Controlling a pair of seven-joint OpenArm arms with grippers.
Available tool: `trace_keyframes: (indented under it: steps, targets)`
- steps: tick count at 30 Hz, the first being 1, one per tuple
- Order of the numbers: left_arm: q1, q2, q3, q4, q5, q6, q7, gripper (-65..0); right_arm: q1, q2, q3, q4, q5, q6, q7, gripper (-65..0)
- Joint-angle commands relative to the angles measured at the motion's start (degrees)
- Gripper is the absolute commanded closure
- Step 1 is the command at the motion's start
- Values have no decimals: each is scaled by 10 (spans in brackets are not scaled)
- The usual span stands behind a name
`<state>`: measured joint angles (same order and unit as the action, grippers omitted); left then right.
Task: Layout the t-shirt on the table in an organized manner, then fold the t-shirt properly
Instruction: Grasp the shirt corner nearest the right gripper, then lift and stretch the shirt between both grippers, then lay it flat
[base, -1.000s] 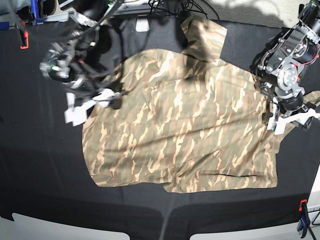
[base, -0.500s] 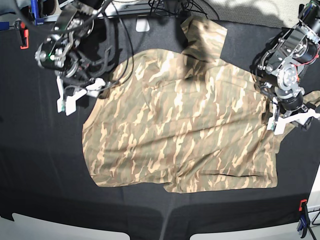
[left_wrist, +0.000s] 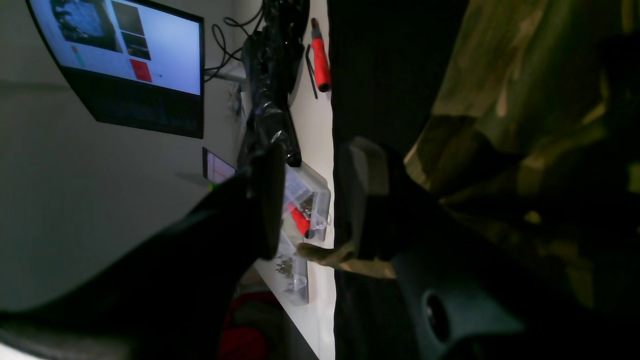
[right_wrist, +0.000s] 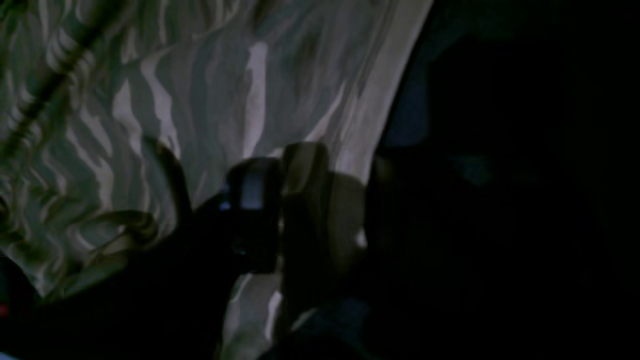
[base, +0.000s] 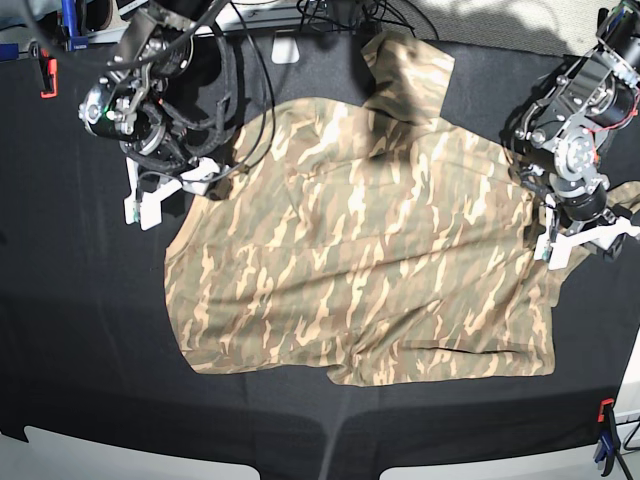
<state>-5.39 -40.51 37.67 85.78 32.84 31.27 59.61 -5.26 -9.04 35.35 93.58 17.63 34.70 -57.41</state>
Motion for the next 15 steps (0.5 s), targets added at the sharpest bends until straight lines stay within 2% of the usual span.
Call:
trace_keyframes:
  steps: [1,5,9,15]
  targets:
    - [-10,-10,-5,9,14,7,-5,-204,3,0,-1,4,8,10,-7,-198]
    - [-10,-10,-5,9,14,7,-5,-204,5,0,-1,4,2,16,-5,-4]
    - [-10,-10,-5,9,12,7,-2,-204,5,18,-1,4,-12,16,-3,0]
    - [-10,-10,-5,9,12,7,12,-204,7,93,-1,4,-22,16,-1,0]
